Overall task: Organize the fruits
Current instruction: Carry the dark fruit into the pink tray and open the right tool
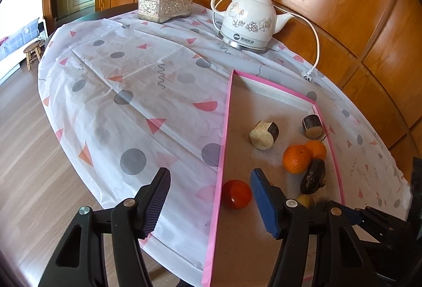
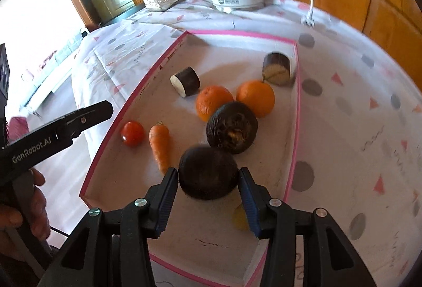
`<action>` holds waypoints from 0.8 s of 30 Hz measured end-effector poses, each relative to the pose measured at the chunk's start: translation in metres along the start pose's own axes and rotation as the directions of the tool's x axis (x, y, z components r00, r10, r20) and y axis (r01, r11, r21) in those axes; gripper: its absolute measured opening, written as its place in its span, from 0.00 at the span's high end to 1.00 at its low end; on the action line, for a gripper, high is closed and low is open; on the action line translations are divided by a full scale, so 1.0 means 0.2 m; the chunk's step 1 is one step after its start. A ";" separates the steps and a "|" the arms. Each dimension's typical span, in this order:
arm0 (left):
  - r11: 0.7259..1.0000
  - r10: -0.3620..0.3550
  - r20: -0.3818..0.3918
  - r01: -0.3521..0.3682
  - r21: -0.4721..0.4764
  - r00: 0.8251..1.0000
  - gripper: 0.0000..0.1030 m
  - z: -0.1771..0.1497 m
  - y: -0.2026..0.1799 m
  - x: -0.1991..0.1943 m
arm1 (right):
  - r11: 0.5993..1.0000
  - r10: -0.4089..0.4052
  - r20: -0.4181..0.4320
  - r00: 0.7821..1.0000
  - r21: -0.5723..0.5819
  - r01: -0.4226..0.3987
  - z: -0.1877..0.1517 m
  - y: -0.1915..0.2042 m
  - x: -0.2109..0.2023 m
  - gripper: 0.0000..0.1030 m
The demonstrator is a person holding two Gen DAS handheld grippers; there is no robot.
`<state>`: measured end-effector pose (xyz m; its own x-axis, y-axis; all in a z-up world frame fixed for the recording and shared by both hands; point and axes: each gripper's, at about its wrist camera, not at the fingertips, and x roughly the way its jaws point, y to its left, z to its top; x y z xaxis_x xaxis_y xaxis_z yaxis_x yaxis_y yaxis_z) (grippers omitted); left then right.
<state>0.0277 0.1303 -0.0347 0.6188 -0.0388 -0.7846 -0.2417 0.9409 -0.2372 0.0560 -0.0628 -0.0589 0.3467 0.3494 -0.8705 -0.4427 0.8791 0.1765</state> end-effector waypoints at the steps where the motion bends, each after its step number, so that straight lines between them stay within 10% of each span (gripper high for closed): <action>1: 1.000 0.000 -0.001 0.000 0.003 1.000 0.38 0.00 -0.01 0.00 | 1.000 0.011 -0.003 1.000 0.009 -0.011 -0.01 0.00 0.00 0.46; 14: 0.998 -0.015 0.016 0.014 0.053 1.000 0.35 -0.02 -0.08 -0.04 | 1.000 -0.023 0.048 0.999 0.000 0.023 -0.07 0.01 -0.11 0.37; 24: 0.992 -0.012 0.094 0.001 0.123 0.995 0.25 -0.04 -0.17 -0.15 | 0.969 -0.244 0.191 0.951 0.007 0.247 -0.12 0.03 -0.29 0.37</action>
<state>0.0114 0.0959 -0.0085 0.6893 -0.0185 -0.7242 -0.1479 0.9750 -0.1657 0.0125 -0.0854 -0.0188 0.5953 0.1800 -0.7831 -0.3378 0.9403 -0.0407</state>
